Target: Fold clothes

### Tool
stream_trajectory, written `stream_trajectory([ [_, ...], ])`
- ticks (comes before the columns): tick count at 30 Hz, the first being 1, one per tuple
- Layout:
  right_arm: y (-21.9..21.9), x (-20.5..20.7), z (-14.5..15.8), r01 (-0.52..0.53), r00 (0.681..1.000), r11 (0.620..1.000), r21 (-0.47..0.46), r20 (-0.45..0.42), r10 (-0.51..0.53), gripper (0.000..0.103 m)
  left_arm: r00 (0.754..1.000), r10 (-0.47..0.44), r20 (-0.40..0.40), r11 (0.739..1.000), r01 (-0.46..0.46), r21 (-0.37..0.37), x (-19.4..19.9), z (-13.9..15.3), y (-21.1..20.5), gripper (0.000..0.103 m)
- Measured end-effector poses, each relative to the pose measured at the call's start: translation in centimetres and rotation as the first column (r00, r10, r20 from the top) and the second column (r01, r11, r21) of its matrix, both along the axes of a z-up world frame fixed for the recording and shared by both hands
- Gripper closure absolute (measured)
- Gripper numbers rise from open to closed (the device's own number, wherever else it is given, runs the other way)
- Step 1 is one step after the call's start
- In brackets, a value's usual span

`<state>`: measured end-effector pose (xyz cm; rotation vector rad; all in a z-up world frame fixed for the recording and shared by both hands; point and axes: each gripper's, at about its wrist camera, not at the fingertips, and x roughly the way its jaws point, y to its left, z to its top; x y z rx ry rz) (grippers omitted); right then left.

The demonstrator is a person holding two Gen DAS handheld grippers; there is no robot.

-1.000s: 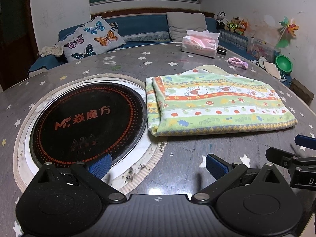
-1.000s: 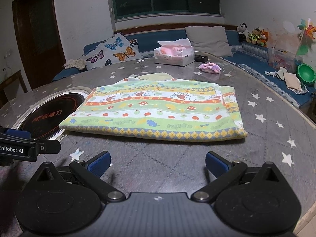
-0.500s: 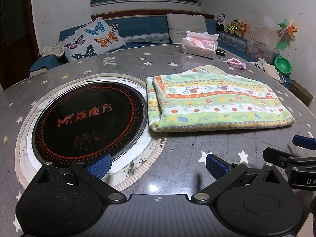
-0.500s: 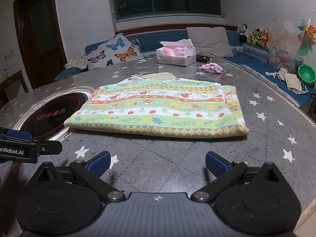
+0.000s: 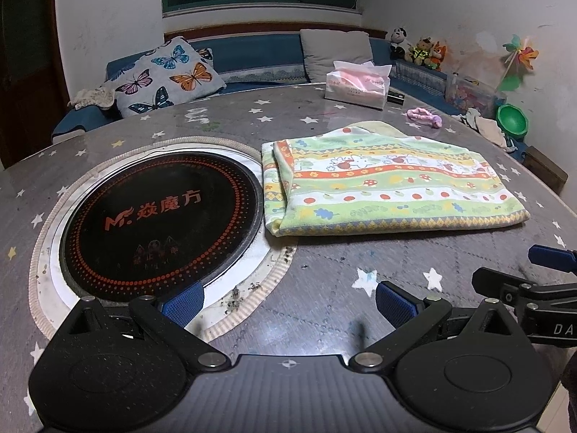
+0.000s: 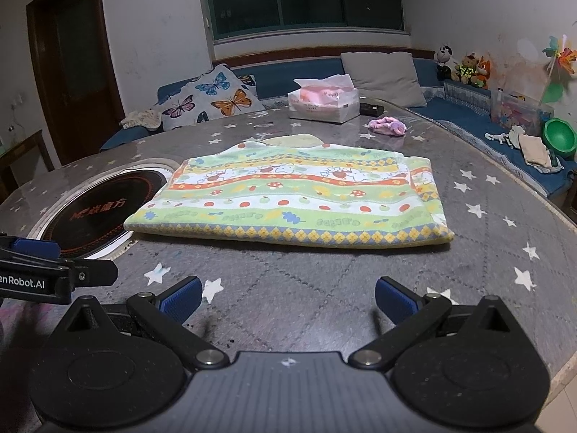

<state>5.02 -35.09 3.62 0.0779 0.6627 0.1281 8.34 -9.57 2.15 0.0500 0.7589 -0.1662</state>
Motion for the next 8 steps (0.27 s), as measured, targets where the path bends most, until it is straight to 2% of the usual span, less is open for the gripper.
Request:
stream_trajectory([
  [8, -0.03, -0.47, 0.23, 0.001, 1.0, 1.0, 0.002, 0.011, -0.001, 0.0, 1.0, -0.001, 0.023, 1.0, 0.001, 0.005, -0.61, 0.38, -0.16, 0.0],
])
